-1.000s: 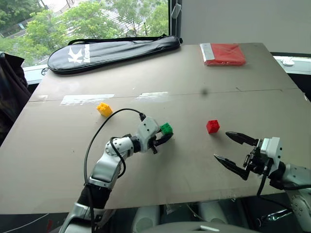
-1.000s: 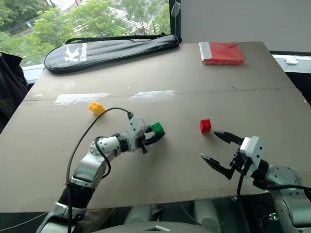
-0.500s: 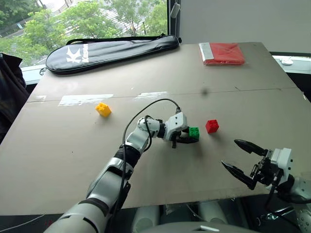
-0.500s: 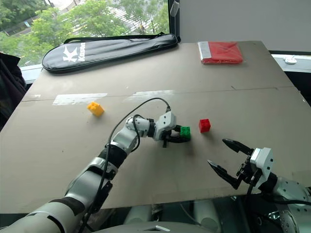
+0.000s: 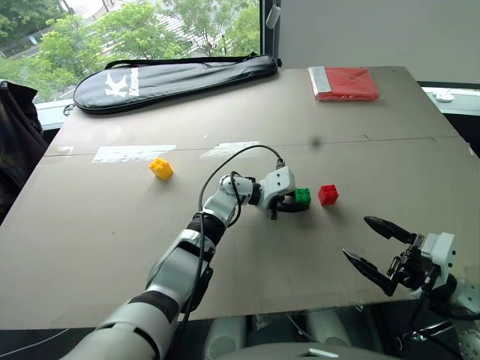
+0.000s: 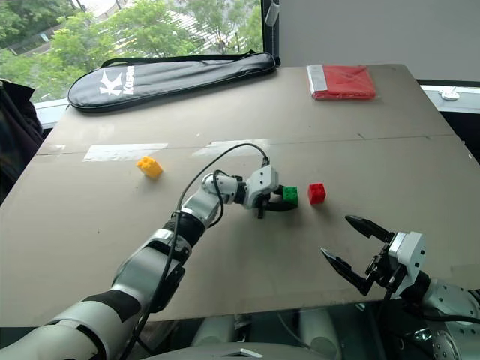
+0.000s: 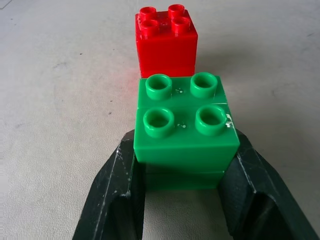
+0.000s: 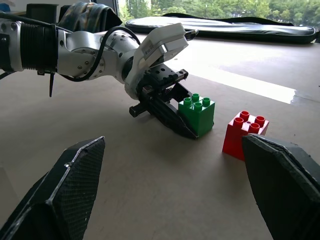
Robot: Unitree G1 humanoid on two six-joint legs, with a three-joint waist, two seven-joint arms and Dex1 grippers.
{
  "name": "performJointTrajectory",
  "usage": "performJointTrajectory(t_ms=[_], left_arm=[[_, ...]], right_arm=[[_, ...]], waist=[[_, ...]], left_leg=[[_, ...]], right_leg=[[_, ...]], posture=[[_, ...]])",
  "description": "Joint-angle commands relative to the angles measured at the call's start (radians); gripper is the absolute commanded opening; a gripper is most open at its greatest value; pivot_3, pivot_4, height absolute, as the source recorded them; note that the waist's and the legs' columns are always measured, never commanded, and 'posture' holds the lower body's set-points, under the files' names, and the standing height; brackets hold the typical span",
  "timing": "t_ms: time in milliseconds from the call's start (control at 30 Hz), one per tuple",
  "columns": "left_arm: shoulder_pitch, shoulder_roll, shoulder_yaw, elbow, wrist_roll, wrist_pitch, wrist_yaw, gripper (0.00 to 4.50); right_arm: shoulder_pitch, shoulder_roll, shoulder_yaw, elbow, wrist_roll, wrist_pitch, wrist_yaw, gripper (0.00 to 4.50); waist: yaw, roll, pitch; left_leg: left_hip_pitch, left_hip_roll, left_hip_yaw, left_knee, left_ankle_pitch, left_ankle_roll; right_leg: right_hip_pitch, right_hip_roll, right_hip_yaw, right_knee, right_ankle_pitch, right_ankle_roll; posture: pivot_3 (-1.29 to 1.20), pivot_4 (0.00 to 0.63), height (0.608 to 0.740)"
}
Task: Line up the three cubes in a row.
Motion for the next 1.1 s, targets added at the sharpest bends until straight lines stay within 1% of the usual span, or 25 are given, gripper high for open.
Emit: performJointTrajectory(t_ms=[33, 167, 233, 267, 300, 400, 567, 700, 767, 833, 867, 933, 1000, 1033, 1100], left_arm=[[0.030, 0.023, -0.003, 0.008, 0.023, -0.001, -0.035, 1.33], [0.032, 0.020, 0.006, 0.020, 0.020, 0.032, -0.051, 1.33], [0.026, 0.019, 0.007, 0.036, 0.030, 0.031, -0.047, 2.36], [0.024, 0.019, 0.008, 0.043, 0.033, 0.035, -0.044, 2.70], [0.023, 0.019, 0.010, 0.046, 0.035, 0.037, -0.042, 3.20], [0.014, 0.018, 0.010, 0.064, 0.056, 0.027, 0.000, 4.44], [0.015, 0.033, 0.021, 0.067, 0.060, 0.016, 0.038, 4.44], [0.063, 0.091, 0.060, -0.025, 0.022, -0.004, 0.017, 4.44], [0.129, 0.143, 0.093, -0.143, -0.035, 0.032, -0.050, 4.44], [0.208, 0.212, 0.114, -0.276, -0.083, 0.071, -0.113, 4.44], [0.268, 0.262, 0.130, -0.368, -0.117, 0.109, -0.145, 4.44], [0.357, 0.330, 0.153, -0.504, -0.170, 0.181, -0.176, 4.44], [0.474, 0.386, 0.228, -0.635, -0.215, 0.238, -0.113, 4.44], [0.527, 0.397, 0.278, -0.689, -0.239, 0.273, -0.056, 4.44], [0.598, 0.385, 0.366, -0.760, -0.279, 0.307, 0.049, 4.44]], right_arm=[[-0.015, -0.004, -0.007, -0.031, 0.017, -0.009, 0.002, 4.50], [-0.027, -0.007, -0.002, -0.028, 0.015, -0.006, 0.007, 4.50], [-0.033, -0.007, 0.001, -0.029, 0.013, -0.003, 0.007, 4.50], [-0.035, -0.007, 0.003, -0.030, 0.013, -0.002, 0.007, 4.50], [-0.036, -0.007, 0.003, -0.030, 0.012, -0.001, 0.007, 4.50], [-0.037, -0.007, 0.003, -0.033, 0.012, 0.001, 0.006, 4.50], [-0.036, -0.007, 0.003, -0.036, 0.010, 0.000, 0.003, 4.50], [-0.043, -0.010, 0.010, -0.048, 0.018, 0.006, 0.007, 4.50], [-0.048, -0.013, 0.014, -0.051, 0.022, 0.011, 0.010, 4.50], [-0.057, -0.019, 0.018, -0.051, 0.027, 0.016, 0.015, 4.50], [-0.067, -0.023, 0.022, -0.047, 0.028, 0.018, 0.020, 4.50], [-0.085, -0.029, 0.028, -0.039, 0.031, 0.020, 0.028, 4.50], [-0.123, -0.032, 0.040, -0.039, 0.040, 0.035, 0.032, 4.50], [-0.145, -0.033, 0.048, -0.041, 0.046, 0.045, 0.031, 4.50], [-0.174, -0.032, 0.059, -0.042, 0.054, 0.058, 0.030, 4.50]], waist=[[0.000, 0.000, 0.000], [-0.002, 0.000, 0.000], [-0.002, 0.000, 0.000], [-0.002, 0.000, 0.000], [-0.002, 0.000, 0.000], [-0.002, 0.000, 0.000], [-0.003, 0.000, -0.001], [-0.014, 0.000, 0.000], [-0.030, 0.000, 0.000], [-0.040, 0.000, 0.000], [-0.041, 0.001, 0.000], [-0.048, 0.001, 0.000], [-0.047, 0.002, 0.001], [-0.041, 0.003, 0.002], [-0.035, 0.004, 0.002]], left_leg=[[0.000, 0.000, 0.000, 0.000, 0.000, 0.000], [0.000, 0.000, 0.000, 0.000, 0.000, 0.000], [0.000, 0.000, 0.000, 0.000, 0.000, 0.000], [0.000, 0.000, 0.000, 0.000, 0.000, 0.000], [0.000, 0.000, 0.000, 0.000, 0.000, 0.000], [0.003, 0.000, 0.000, 0.000, 0.000, 0.000], [0.005, 0.000, 0.000, 0.000, 0.000, 0.000], [0.005, 0.000, 0.000, 0.000, 0.000, 0.000], [0.005, 0.001, 0.000, -0.001, 0.000, 0.000], [0.005, 0.002, 0.000, -0.002, 0.000, 0.000], [0.006, 0.003, 0.000, -0.003, 0.000, 0.000], [0.005, 0.004, -0.001, -0.003, 0.000, 0.000], [0.005, 0.005, -0.003, -0.004, 0.000, 0.000], [0.005, 0.006, -0.003, -0.004, 0.000, 0.000], [0.004, 0.005, -0.004, -0.004, 0.000, 0.000]], right_leg=[[0.000, 0.000, 0.000, 0.000, 0.000, 0.000], [0.000, 0.000, 0.000, 0.000, 0.000, 0.000], [0.000, 0.000, 0.000, 0.000, 0.000, 0.000], [0.000, 0.000, 0.000, 0.000, 0.000, 0.000], [0.000, 0.000, 0.000, 0.000, 0.000, 0.000], [0.003, 0.000, 0.000, 0.000, 0.000, 0.000], [0.006, 0.000, 0.000, 0.000, 0.000, 0.000], [0.006, 0.000, 0.000, 0.000, 0.000, 0.000], [0.005, 0.001, 0.001, 0.000, 0.000, 0.000], [0.005, 0.002, 0.002, 0.001, 0.000, 0.000], [0.003, 0.003, 0.001, 0.001, 0.000, 0.000], [0.001, 0.004, 0.001, 0.002, 0.000, 0.000], [0.000, 0.004, 0.001, 0.002, 0.000, 0.000], [-0.001, 0.003, 0.002, 0.002, 0.000, -0.001], [-0.001, 0.002, 0.001, 0.002, -0.001, -0.001]], posture=[[0.00, 0.150, 0.707], [0.00, 0.150, 0.707], [0.00, 0.150, 0.707], [0.00, 0.150, 0.707], [0.00, 0.150, 0.707], [0.00, 0.150, 0.707], [0.00, 0.150, 0.707], [0.00, 0.150, 0.707], [0.00, 0.150, 0.707], [0.00, 0.150, 0.707], [0.00, 0.150, 0.707], [0.00, 0.150, 0.707], [0.00, 0.150, 0.707], [0.00, 0.150, 0.707], [0.00, 0.150, 0.707]])
